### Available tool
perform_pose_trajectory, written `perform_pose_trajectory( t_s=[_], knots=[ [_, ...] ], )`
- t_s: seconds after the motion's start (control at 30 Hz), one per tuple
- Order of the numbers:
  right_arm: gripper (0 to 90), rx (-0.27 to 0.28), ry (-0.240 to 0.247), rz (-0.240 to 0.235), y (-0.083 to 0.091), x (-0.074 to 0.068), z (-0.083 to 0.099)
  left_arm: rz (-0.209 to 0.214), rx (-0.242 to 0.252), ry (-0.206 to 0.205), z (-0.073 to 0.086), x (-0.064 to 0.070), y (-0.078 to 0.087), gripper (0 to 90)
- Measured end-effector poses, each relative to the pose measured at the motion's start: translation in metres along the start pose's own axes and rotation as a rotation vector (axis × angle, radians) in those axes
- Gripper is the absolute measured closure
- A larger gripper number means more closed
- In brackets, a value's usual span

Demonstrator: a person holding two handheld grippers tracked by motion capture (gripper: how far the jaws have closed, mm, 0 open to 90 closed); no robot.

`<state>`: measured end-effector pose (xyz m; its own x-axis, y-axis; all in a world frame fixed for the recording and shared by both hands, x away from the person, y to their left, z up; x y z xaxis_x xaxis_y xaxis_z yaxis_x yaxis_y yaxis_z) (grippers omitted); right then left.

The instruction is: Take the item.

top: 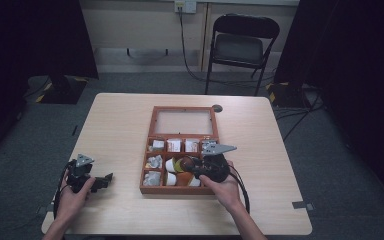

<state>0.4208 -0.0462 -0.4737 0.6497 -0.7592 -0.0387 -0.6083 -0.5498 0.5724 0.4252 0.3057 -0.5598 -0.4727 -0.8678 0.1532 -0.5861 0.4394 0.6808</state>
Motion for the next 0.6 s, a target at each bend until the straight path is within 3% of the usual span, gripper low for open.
perform_pose_trajectory(
  t_s=[0.6],
  knots=[
    [63.6,0.024,-0.011,-0.01,0.0071,0.0012,-0.0053,0.0,0.0,-0.001,0.0,-0.0001,0.0,0.0]
  ],
)
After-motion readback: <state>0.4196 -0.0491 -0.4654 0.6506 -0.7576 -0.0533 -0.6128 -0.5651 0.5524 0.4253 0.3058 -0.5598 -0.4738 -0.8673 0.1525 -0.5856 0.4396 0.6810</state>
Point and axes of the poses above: each handheld gripper's, and its own axes: y roughly backward along the jaws, z roughly out of its underside, x roughly to its right, the point moved 8 cm from there along -y, roughly forward along the jaws, and after that the axes turned 12 degrees about z, right-handed, at the moved point
